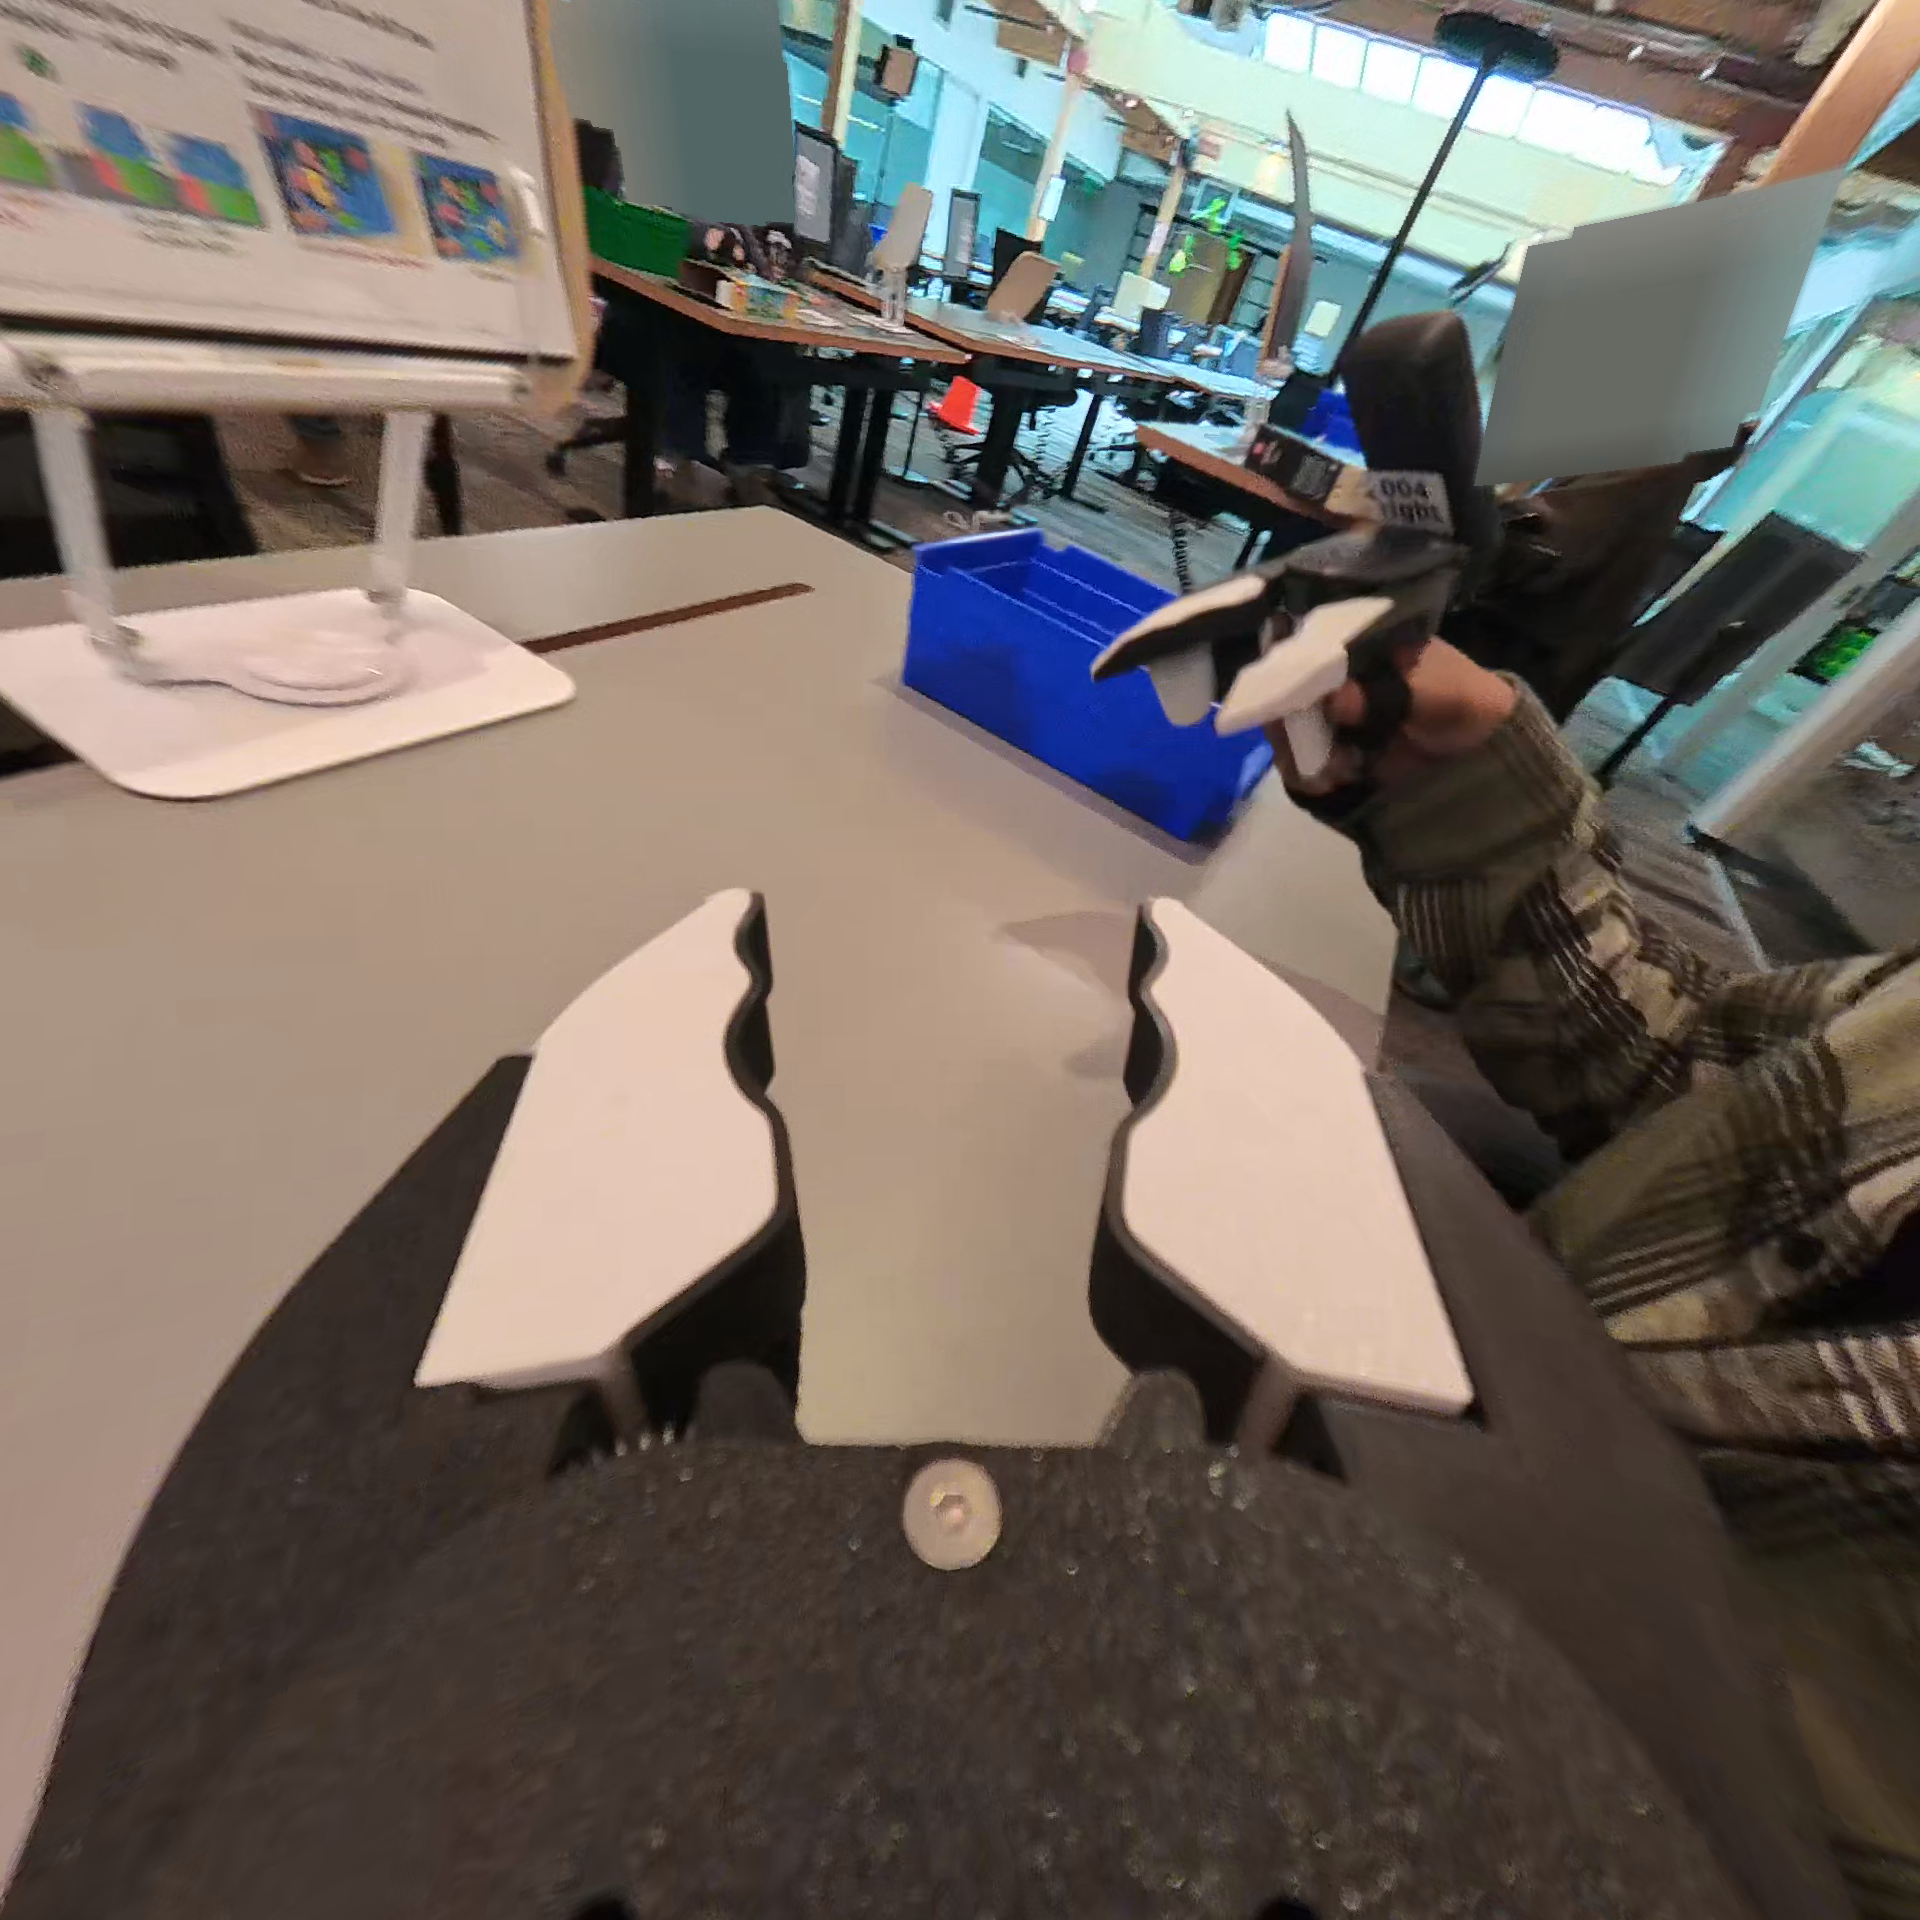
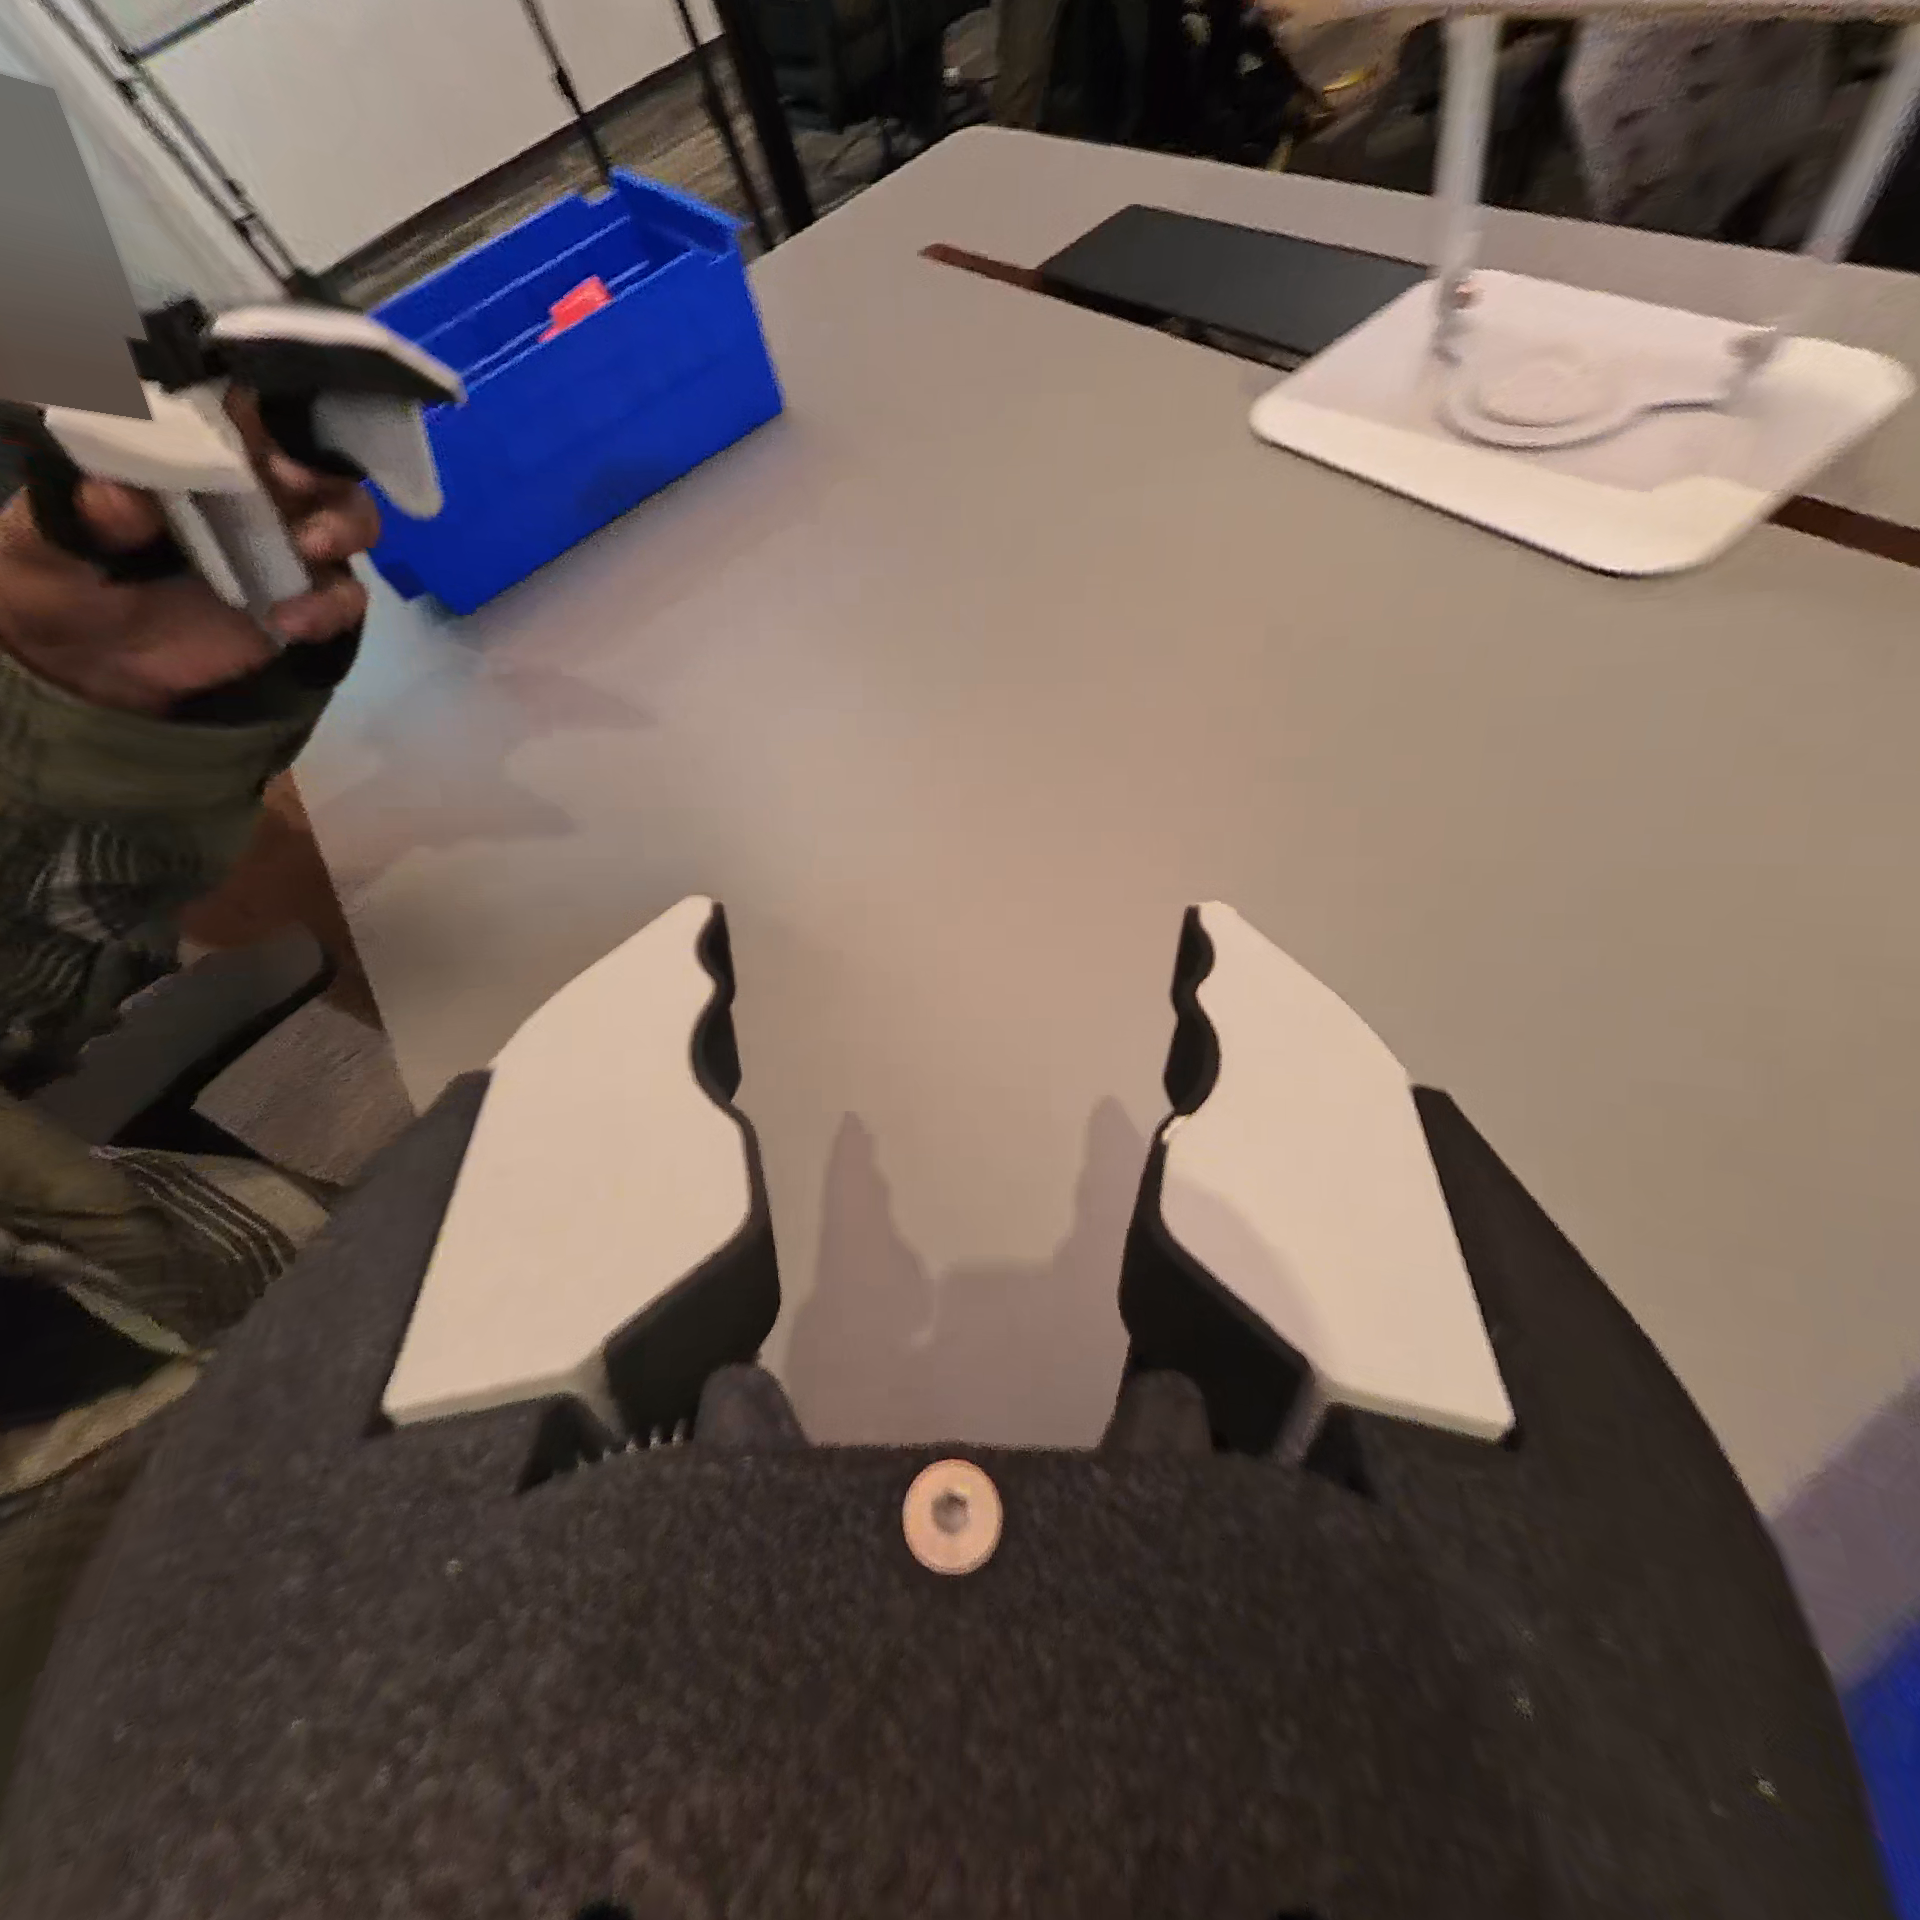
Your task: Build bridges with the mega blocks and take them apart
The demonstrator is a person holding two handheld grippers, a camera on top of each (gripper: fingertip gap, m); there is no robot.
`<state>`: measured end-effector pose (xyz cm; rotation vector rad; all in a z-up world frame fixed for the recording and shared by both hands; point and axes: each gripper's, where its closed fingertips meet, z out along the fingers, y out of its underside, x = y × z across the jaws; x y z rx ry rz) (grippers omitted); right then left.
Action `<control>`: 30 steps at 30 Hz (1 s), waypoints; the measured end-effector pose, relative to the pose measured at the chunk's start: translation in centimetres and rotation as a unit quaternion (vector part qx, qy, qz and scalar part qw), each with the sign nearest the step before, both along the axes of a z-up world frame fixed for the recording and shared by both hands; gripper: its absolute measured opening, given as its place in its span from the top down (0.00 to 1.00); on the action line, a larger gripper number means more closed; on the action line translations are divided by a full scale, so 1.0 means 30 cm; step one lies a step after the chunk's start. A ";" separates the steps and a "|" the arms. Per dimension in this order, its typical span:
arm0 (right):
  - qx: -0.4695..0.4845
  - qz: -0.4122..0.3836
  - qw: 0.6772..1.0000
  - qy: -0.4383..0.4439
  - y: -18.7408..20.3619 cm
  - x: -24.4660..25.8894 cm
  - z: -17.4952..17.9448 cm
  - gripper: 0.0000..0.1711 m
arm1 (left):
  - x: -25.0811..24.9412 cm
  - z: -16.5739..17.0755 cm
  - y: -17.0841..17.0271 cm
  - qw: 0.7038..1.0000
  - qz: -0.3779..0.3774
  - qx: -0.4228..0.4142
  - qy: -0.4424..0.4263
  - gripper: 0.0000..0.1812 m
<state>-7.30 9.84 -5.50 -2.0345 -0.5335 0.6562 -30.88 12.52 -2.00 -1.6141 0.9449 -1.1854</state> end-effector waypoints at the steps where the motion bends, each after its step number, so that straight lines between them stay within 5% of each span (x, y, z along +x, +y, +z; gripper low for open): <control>1: -0.002 -0.019 1.000 -0.004 -0.012 0.072 0.011 0.54 | 0.009 -0.014 -0.025 1.000 -0.011 -0.008 -0.007 0.64; 9: -0.112 -0.220 0.964 -0.098 -0.103 0.719 -0.037 0.54 | 0.005 -0.064 -0.083 0.999 -0.025 -0.028 -0.022 0.65; 15: -0.221 -0.284 0.919 -0.162 -0.229 0.996 -0.151 0.54 | 0.002 -0.074 -0.079 0.998 -0.028 -0.037 -0.032 0.66; 30: -0.352 -0.383 0.834 -0.182 -0.322 1.144 -0.348 0.67 | -0.007 -0.088 -0.081 0.998 -0.033 -0.036 -0.024 0.66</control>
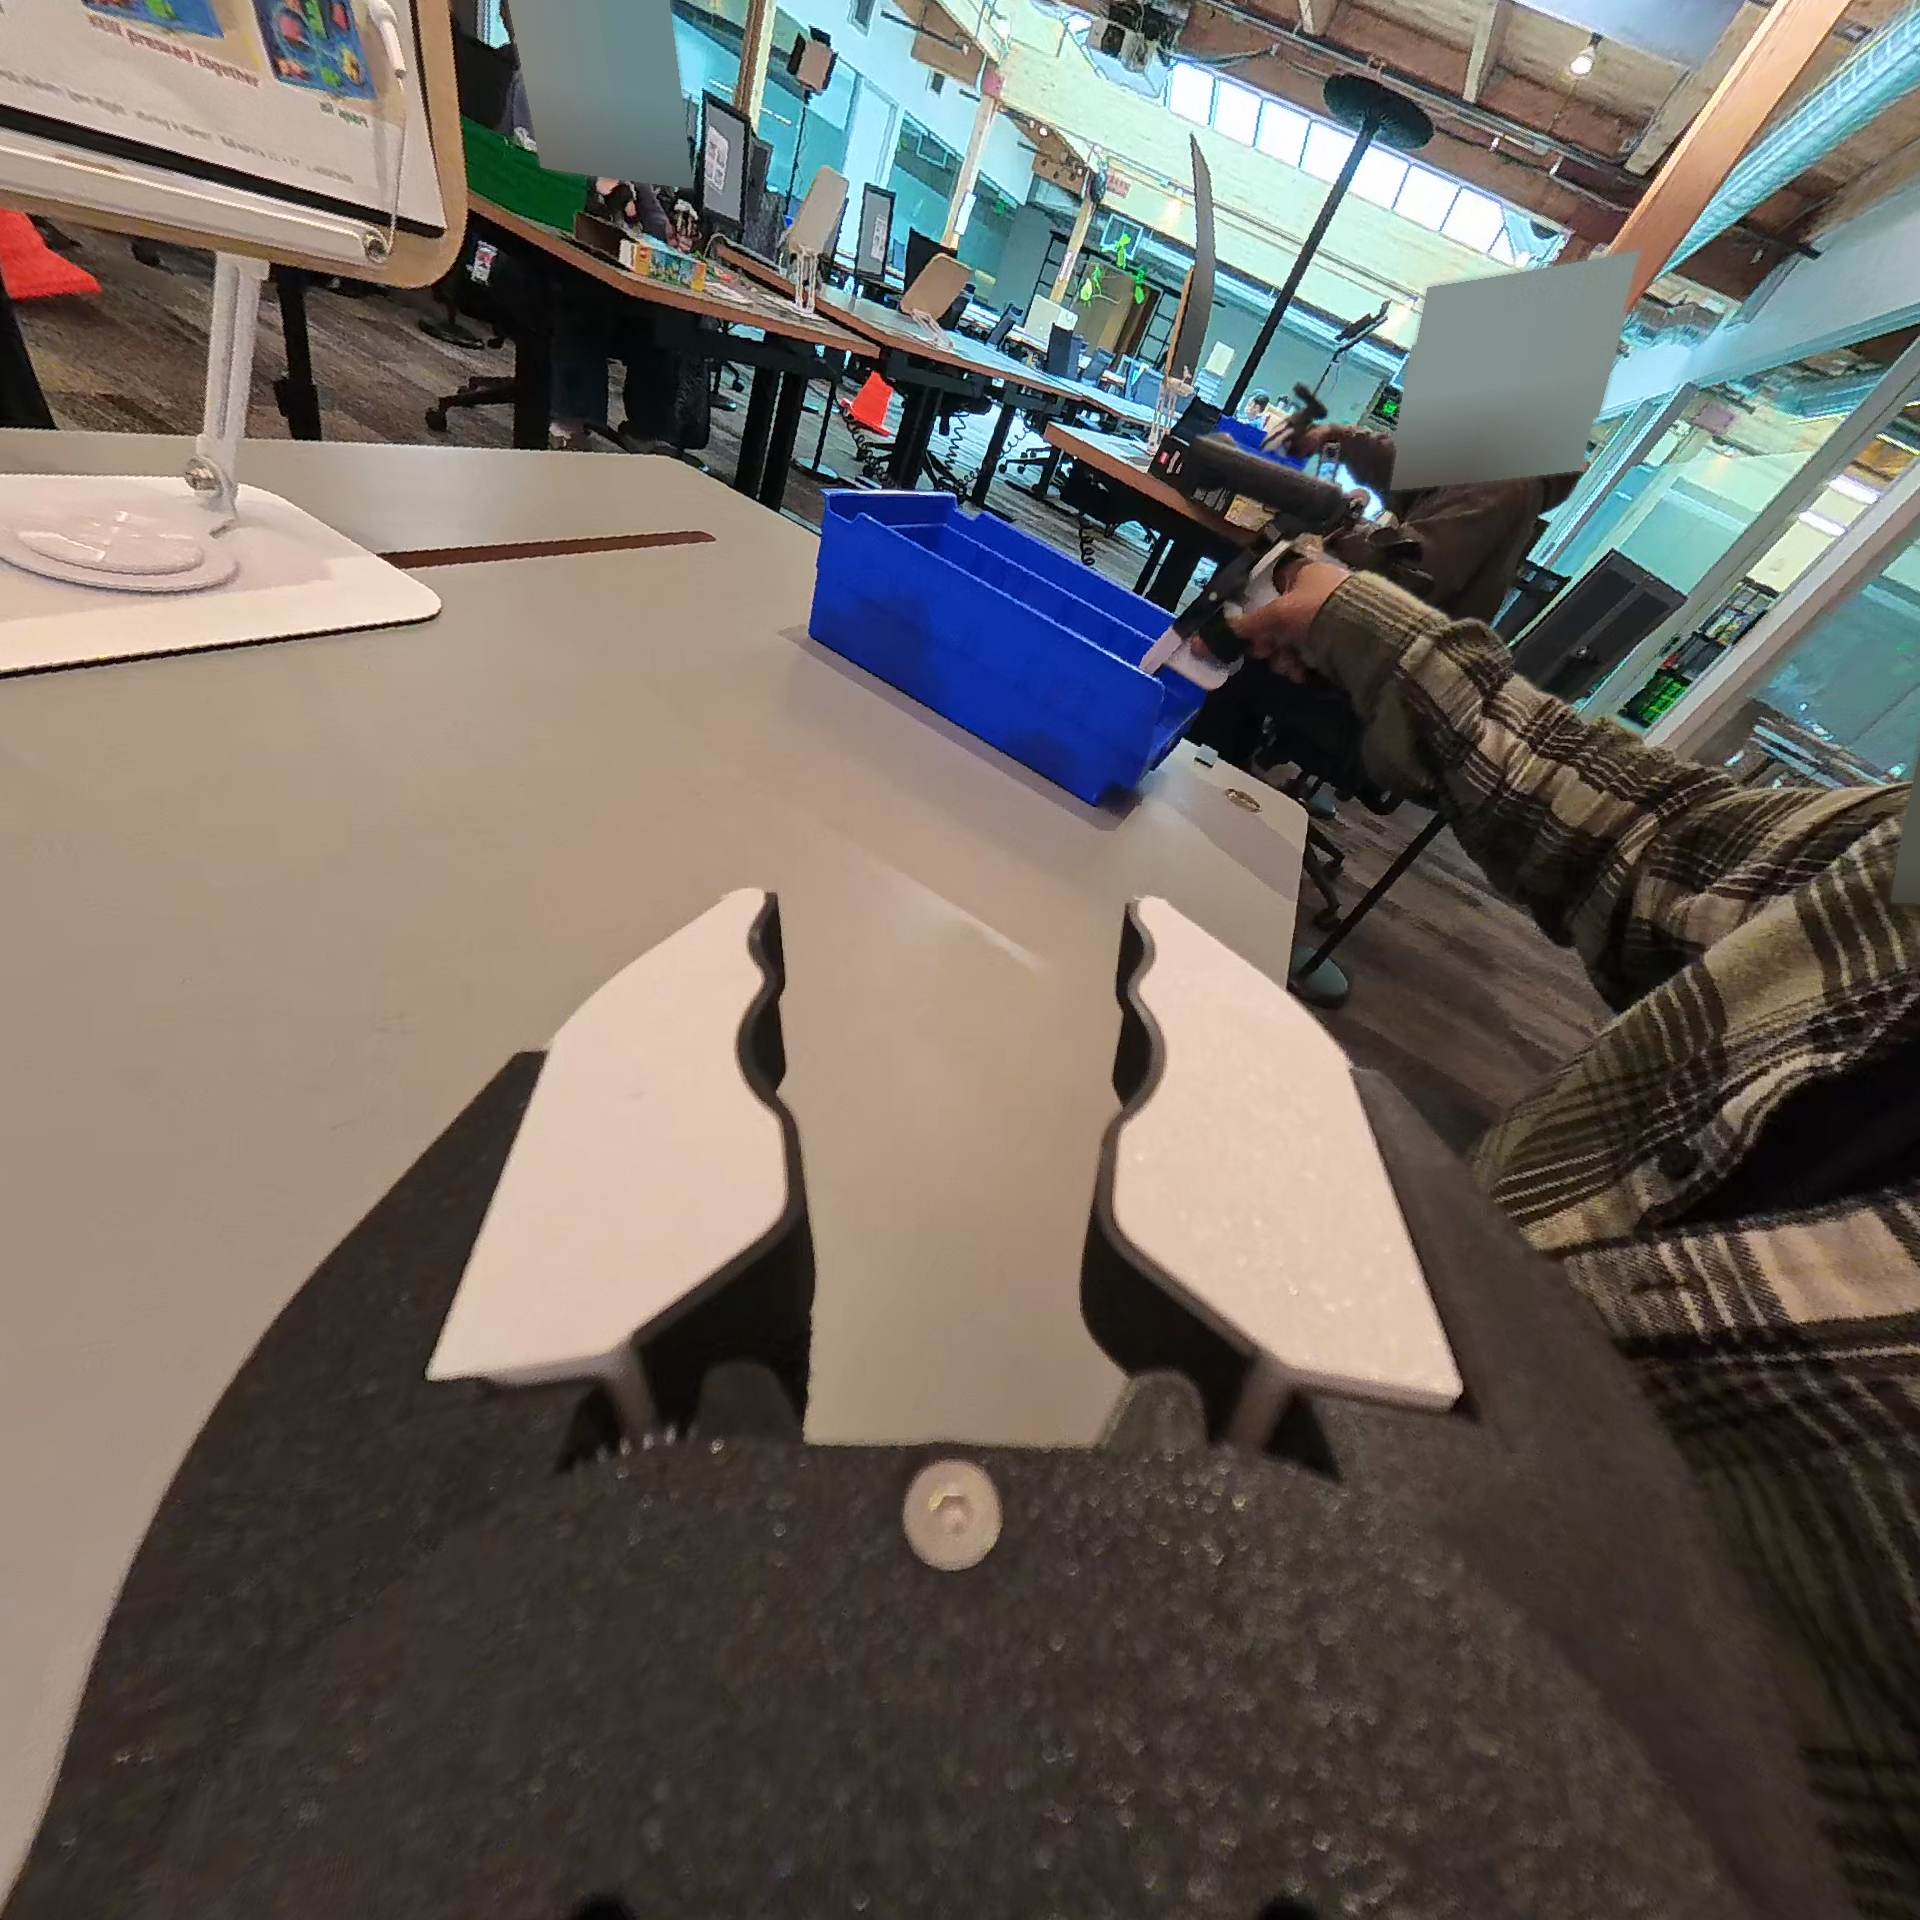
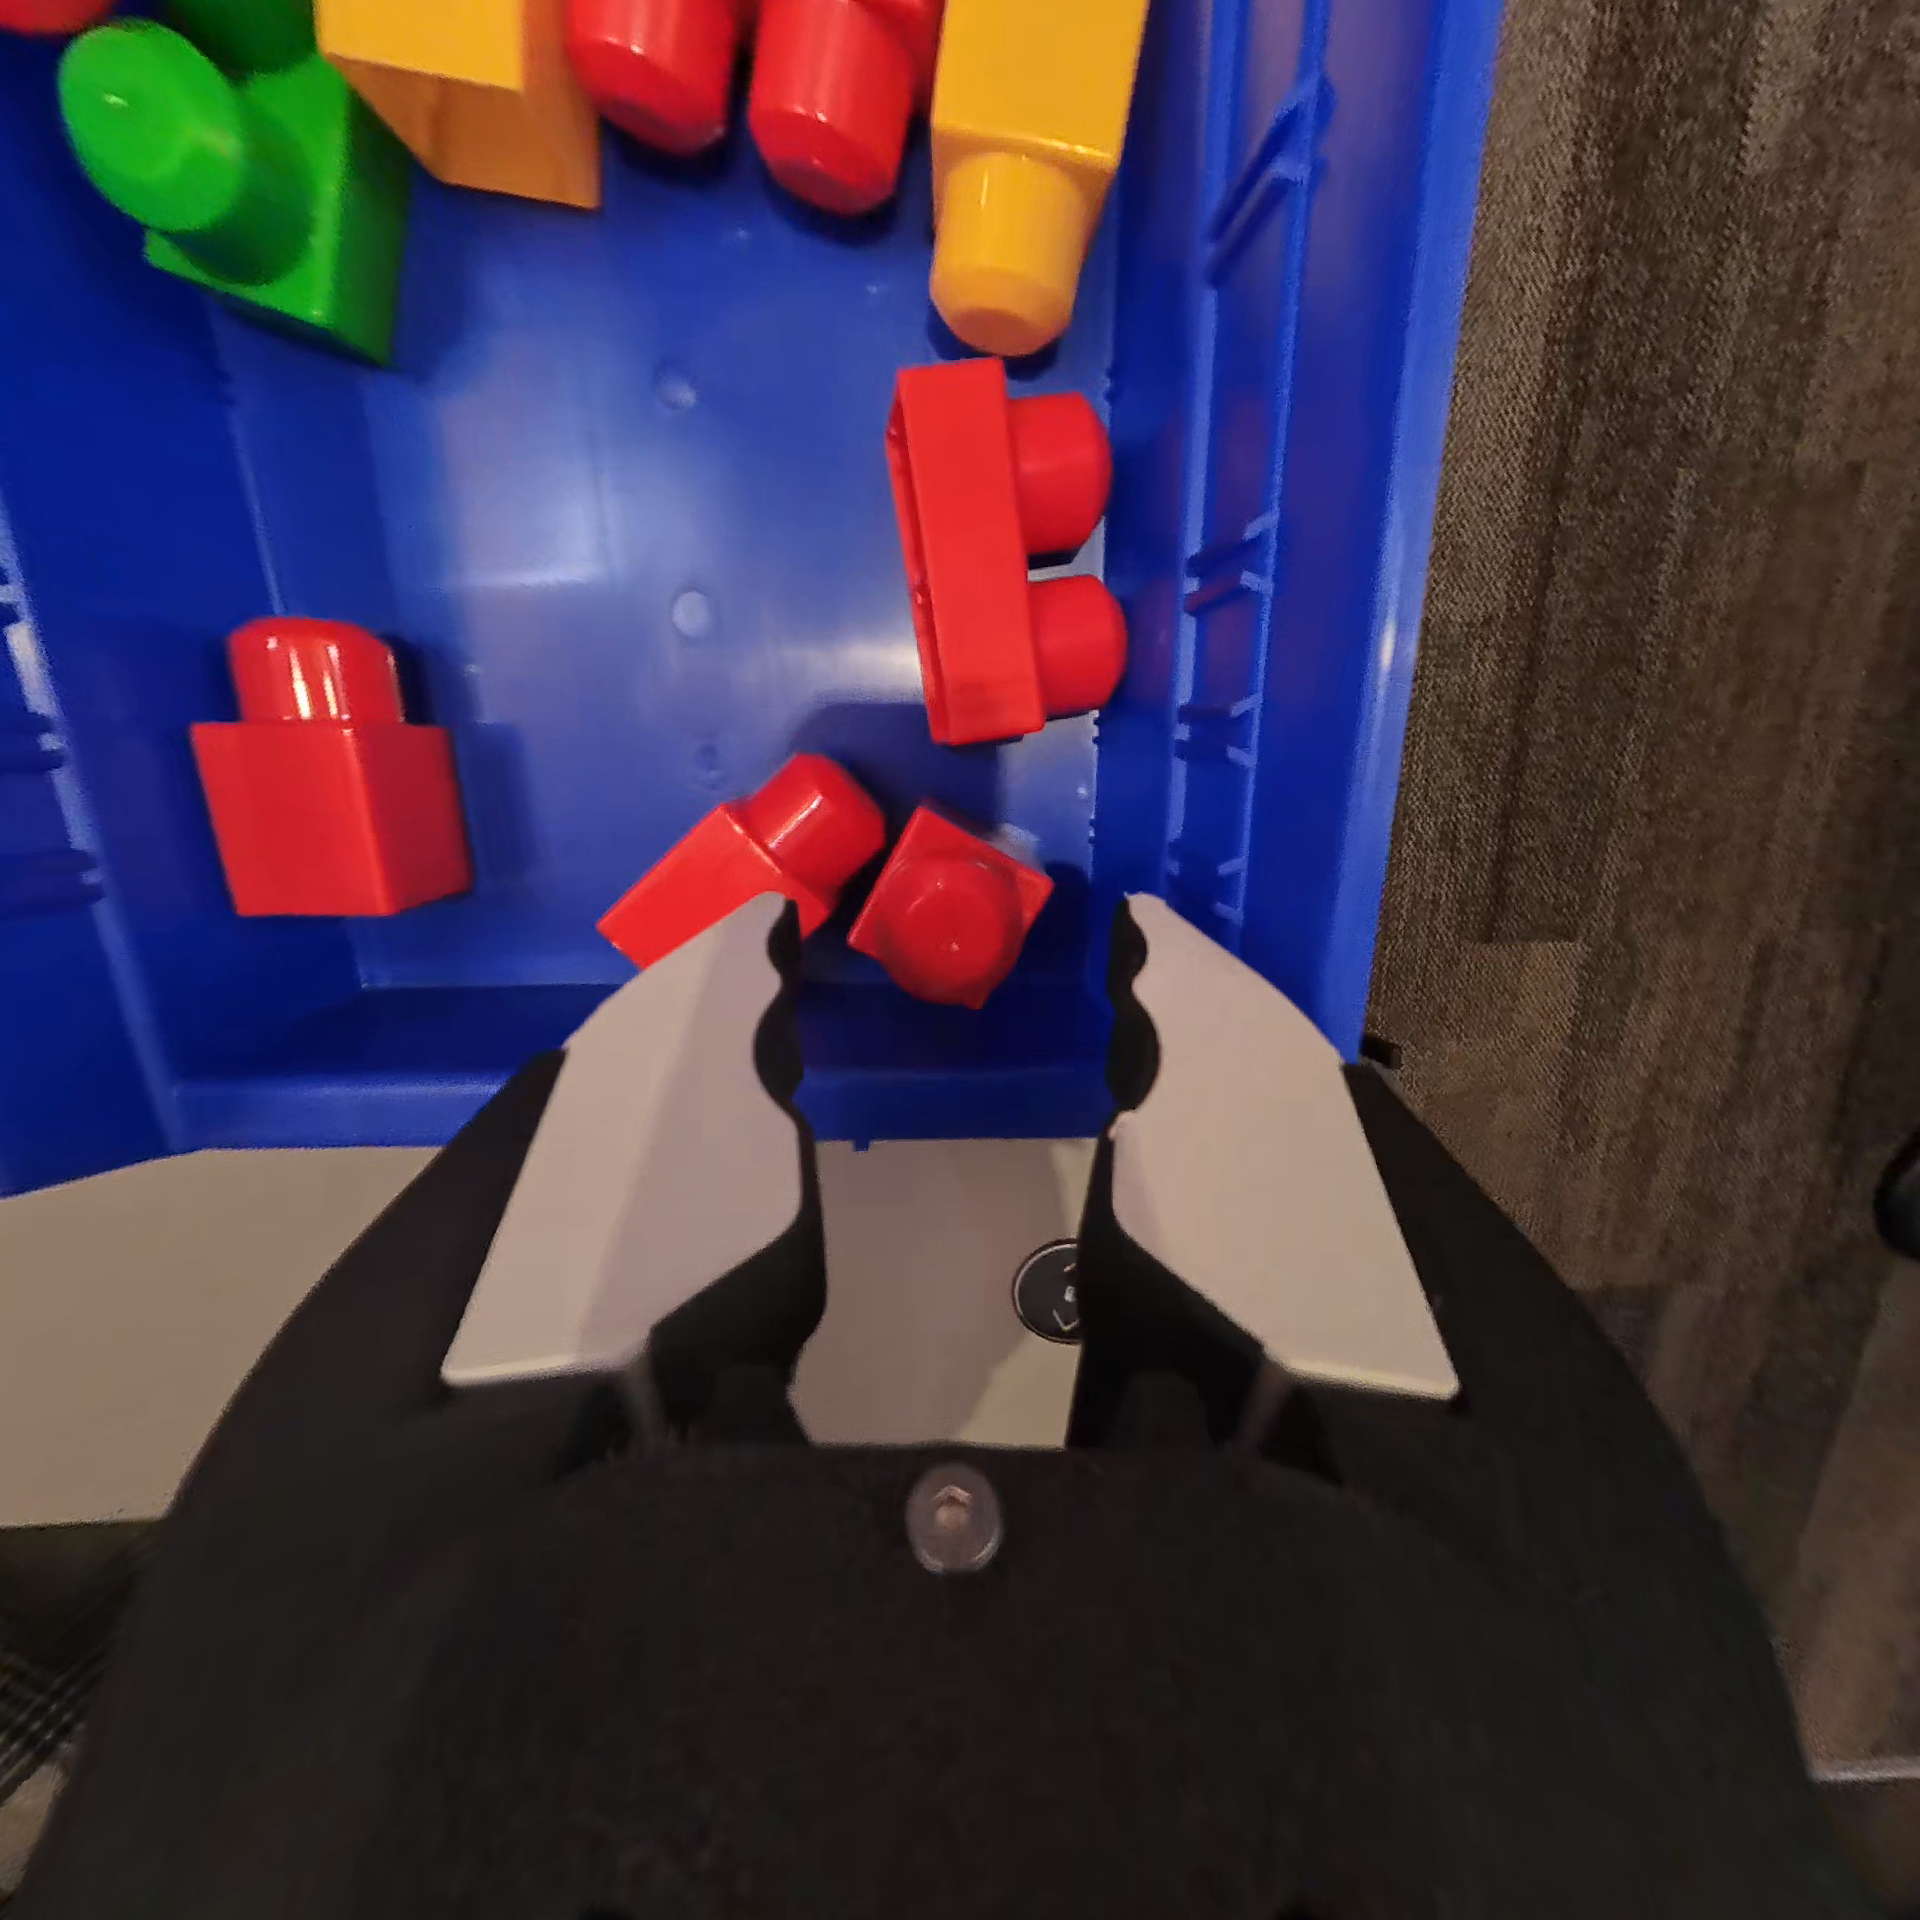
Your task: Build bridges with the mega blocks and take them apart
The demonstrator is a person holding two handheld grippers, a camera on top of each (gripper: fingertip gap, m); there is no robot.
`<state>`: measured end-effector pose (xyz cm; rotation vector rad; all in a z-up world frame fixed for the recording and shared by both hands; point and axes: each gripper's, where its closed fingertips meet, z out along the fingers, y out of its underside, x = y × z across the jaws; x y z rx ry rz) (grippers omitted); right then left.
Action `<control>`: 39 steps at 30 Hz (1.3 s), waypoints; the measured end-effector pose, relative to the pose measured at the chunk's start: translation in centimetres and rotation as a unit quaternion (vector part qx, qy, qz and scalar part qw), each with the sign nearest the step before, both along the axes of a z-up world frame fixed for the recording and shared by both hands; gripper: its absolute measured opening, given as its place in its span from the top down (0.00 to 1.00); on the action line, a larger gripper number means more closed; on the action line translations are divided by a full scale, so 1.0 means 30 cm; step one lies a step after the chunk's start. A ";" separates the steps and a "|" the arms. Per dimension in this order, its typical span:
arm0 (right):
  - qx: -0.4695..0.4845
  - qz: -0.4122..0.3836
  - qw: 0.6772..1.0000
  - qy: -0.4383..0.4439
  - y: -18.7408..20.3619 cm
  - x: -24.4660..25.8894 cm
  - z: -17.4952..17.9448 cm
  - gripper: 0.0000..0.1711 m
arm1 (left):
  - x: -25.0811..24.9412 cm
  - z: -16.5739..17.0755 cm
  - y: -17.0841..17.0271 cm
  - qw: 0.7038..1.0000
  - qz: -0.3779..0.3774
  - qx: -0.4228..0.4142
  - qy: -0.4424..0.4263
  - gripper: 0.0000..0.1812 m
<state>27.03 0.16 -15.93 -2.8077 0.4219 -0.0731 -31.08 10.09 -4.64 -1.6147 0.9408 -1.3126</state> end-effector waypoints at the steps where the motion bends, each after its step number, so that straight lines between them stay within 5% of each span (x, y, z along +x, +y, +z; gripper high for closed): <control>1: -0.002 -0.006 1.000 -0.002 -0.001 0.002 -0.008 0.69 | -0.004 0.000 0.002 1.000 0.000 -0.001 -0.001 0.66; 11: 0.026 -0.002 0.999 0.018 0.017 -0.023 -0.063 0.80 | -0.023 -0.011 0.006 1.000 -0.004 -0.008 0.000 0.66; 18: 0.133 0.128 0.982 -0.038 0.145 -0.183 0.223 0.80 | 0.026 -0.031 0.017 1.000 -0.019 -0.014 0.008 0.66; 23: 0.182 0.364 0.913 0.014 0.268 -0.635 0.383 0.80 | 0.168 -0.029 0.026 0.996 -0.080 -0.011 0.024 0.66; 29: 0.151 0.584 0.787 0.132 0.307 -1.186 0.358 0.80 | 0.362 -0.046 -0.001 0.983 -0.174 -0.007 0.066 0.64; 34: 0.119 0.683 0.706 0.143 0.313 -1.433 0.318 0.80 | 0.417 -0.099 -0.047 0.971 -0.212 -0.006 0.114 0.62; 39: 0.100 0.721 0.666 0.162 0.314 -1.558 0.307 0.80 | 0.412 -0.113 -0.053 0.971 -0.208 -0.005 0.118 0.62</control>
